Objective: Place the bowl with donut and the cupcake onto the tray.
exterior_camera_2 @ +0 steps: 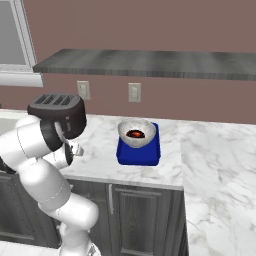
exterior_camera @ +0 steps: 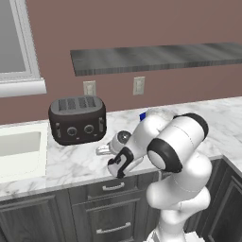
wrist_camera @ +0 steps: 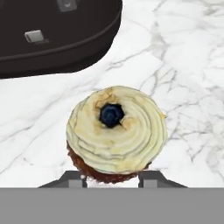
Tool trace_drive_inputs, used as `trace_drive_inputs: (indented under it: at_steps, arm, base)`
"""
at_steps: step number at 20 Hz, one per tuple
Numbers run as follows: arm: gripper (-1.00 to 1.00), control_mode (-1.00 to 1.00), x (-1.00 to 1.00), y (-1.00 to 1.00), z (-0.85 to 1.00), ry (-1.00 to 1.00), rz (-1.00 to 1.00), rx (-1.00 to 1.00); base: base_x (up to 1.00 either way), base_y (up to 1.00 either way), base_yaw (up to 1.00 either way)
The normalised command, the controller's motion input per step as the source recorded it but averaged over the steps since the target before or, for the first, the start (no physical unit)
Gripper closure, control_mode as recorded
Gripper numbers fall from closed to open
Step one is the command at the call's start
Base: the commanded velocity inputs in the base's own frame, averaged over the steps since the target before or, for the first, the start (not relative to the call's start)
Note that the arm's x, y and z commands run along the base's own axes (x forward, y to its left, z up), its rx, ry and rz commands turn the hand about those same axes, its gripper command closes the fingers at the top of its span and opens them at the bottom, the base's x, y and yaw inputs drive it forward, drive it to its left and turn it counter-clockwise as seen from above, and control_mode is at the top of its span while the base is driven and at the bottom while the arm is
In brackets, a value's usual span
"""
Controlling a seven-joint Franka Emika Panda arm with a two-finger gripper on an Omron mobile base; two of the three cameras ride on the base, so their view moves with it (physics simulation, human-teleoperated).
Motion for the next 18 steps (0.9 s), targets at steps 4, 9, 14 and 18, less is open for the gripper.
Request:
trace_drive_inputs:
  at_steps: [4,9,14,18]
  arm:
    - [-1.0,-1.0,0.04,-0.01,0.12,0.01,0.0,0.0]
    - [-1.0,-1.0,0.07,0.0,0.34,0.02,-0.01,0.0]
    - [-1.0,-1.0,0.24,0.01,0.19,0.02,-0.02,-0.01]
    - [-1.0,-1.0,0.42,0.03,-0.04,0.07,0.0,-0.05]
  base:
    - [0.0,0.0,0.0]
    - [0.0,0.0,0.0]
    - [0.0,0.0,0.0]
    - [0.0,0.0,0.0]
